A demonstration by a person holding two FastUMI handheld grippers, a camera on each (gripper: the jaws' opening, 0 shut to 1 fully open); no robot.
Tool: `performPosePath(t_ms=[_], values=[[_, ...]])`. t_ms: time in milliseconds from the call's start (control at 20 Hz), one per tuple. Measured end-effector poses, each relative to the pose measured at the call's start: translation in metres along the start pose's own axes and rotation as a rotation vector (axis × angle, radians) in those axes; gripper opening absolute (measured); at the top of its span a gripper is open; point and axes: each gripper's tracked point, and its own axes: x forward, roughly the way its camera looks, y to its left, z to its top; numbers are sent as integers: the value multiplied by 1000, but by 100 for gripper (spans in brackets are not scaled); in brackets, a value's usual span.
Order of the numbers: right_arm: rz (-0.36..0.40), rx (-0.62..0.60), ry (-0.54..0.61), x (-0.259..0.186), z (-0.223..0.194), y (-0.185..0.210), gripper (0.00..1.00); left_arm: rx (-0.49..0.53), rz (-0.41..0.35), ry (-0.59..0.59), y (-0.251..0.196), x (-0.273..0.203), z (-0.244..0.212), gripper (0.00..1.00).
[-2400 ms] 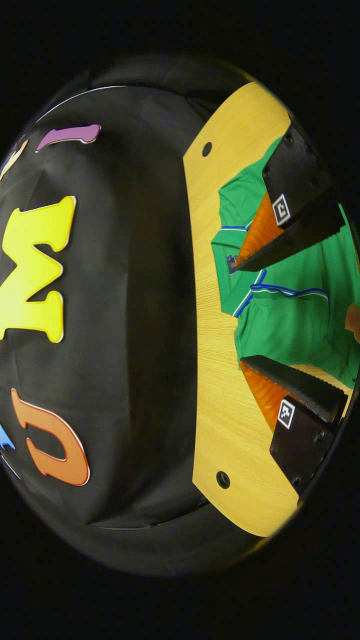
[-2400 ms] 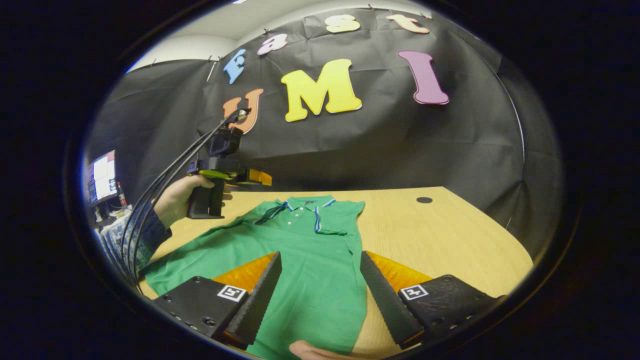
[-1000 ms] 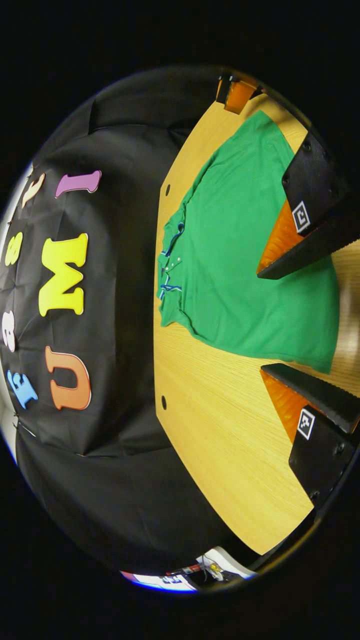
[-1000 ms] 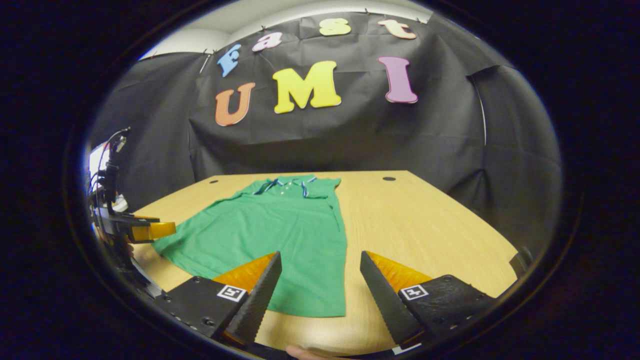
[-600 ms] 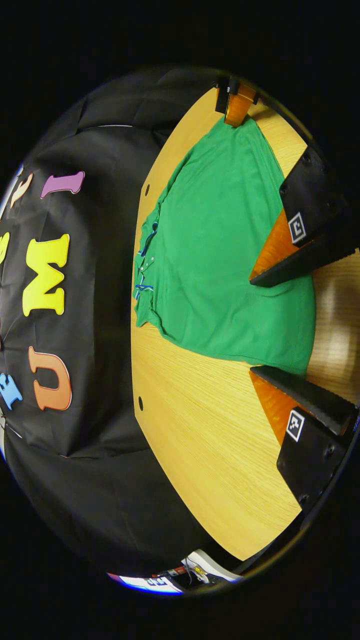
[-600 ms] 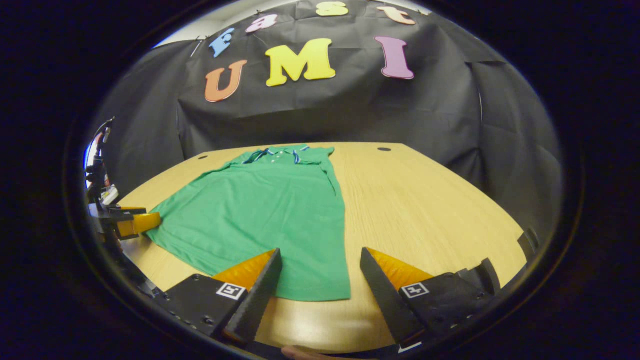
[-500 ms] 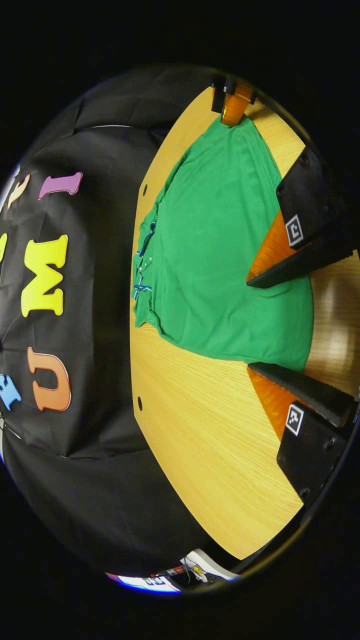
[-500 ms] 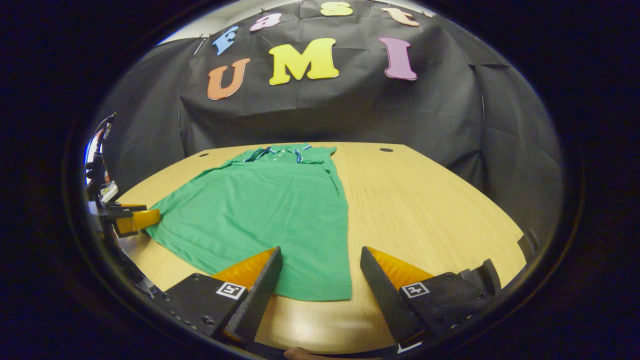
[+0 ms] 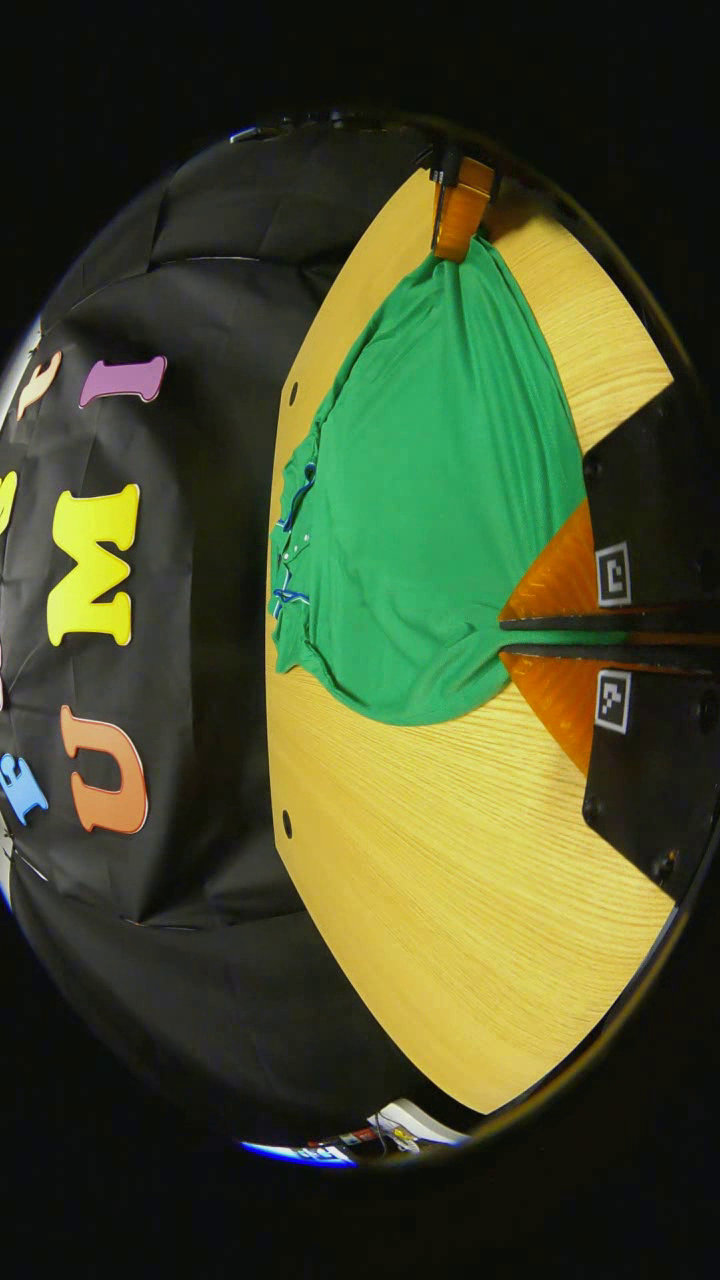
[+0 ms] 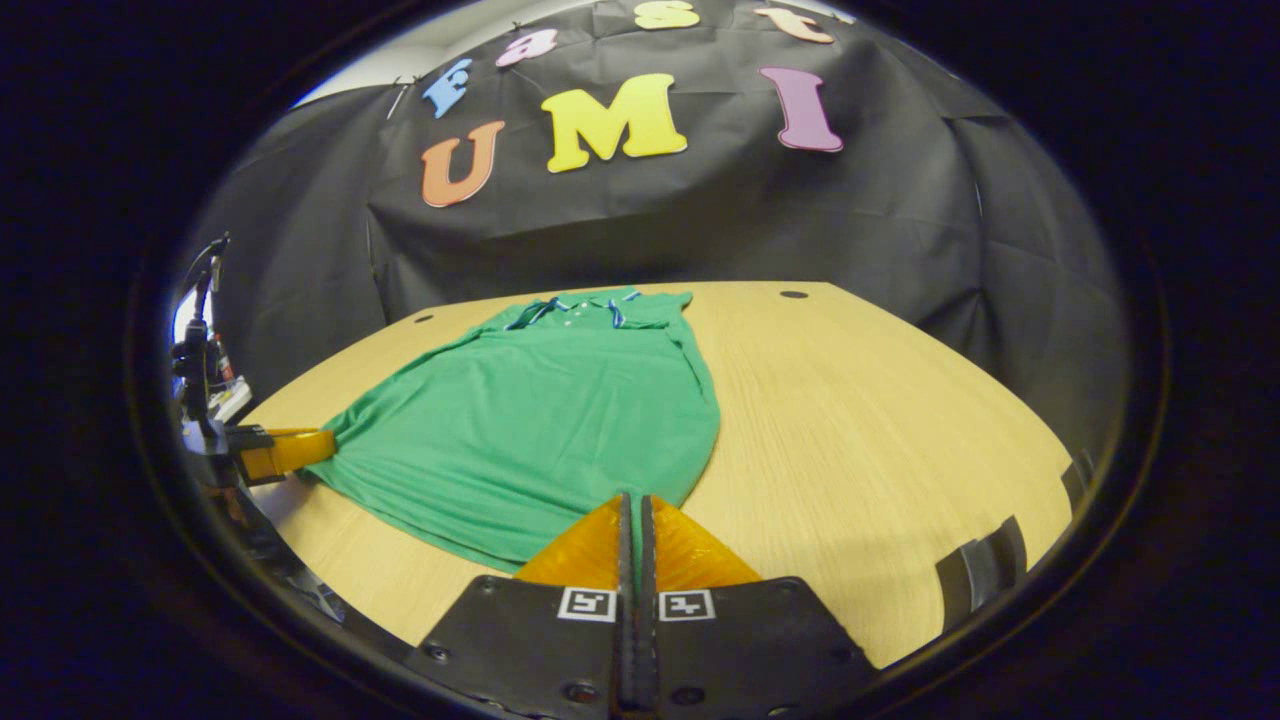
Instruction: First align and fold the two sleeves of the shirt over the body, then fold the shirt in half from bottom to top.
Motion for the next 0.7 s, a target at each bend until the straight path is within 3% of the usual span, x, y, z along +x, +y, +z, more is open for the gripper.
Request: performPosePath(t_ms=[350,700], values=[[46,-4,-11,-1,8,1,1,28,29,-96,-3,-12,26,8],[34,-34,-159,-11,80,2,1,13,20,-175,-2,-10,74,8]])
